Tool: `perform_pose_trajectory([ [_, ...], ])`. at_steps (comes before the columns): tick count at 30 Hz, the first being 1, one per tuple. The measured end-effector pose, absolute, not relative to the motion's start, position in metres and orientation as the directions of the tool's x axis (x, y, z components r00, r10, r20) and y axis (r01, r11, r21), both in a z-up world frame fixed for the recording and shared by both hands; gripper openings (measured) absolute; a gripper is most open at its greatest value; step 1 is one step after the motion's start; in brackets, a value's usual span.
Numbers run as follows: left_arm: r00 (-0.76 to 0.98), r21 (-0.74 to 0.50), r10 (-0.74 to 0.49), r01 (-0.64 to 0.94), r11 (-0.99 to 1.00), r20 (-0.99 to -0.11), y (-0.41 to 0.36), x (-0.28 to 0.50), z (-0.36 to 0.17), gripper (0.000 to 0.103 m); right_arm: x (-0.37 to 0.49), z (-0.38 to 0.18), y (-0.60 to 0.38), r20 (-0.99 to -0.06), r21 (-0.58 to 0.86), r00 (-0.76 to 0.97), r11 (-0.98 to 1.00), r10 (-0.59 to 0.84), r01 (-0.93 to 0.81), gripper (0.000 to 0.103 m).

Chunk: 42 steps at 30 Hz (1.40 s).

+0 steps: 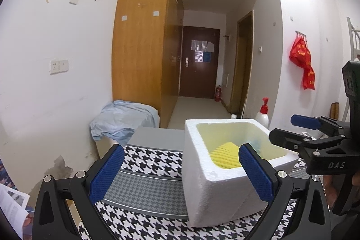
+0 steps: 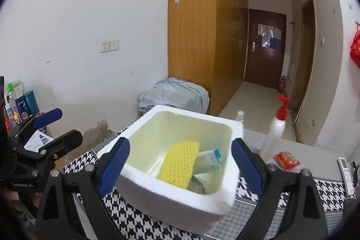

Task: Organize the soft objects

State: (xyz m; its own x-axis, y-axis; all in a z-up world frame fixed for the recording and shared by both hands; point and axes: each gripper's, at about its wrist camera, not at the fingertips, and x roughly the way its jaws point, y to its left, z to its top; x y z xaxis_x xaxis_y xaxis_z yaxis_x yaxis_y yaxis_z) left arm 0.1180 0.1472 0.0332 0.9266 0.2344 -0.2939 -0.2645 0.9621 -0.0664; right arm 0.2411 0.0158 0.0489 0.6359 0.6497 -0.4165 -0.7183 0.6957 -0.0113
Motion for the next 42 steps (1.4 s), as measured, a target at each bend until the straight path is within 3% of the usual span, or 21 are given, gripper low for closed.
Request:
perform_pose_trajectory([
  [4, 0.928, -0.062, 0.224, -0.253, 0.965, -0.299, 0.137, 0.119, 0.035, 0.102, 0.240, 0.051, -0.001, -0.400, 0.001, 0.659, 0.719, 0.637, -0.695, 0.097],
  [6, 0.929, -0.059, 0.216, -0.244, 0.968, -0.299, 0.133, 0.119, 0.037, 0.102, 0.240, 0.052, -0.009, -0.393, 0.005, 0.666, 0.726, 0.634, -0.688, 0.102],
  [22, 0.945, -0.040, 0.149, -0.167, 0.985, -0.291, 0.078, 0.123, 0.048, 0.102, 0.220, 0.060, -0.077, -0.348, 0.019, 0.744, 0.798, 0.570, -0.602, 0.103],
  [42, 0.953, -0.016, 0.201, -0.210, 0.978, -0.227, 0.034, 0.104, 0.046, 0.102, 0.181, 0.048, -0.139, -0.258, 0.047, 0.785, 0.819, 0.563, -0.572, 0.103],
])
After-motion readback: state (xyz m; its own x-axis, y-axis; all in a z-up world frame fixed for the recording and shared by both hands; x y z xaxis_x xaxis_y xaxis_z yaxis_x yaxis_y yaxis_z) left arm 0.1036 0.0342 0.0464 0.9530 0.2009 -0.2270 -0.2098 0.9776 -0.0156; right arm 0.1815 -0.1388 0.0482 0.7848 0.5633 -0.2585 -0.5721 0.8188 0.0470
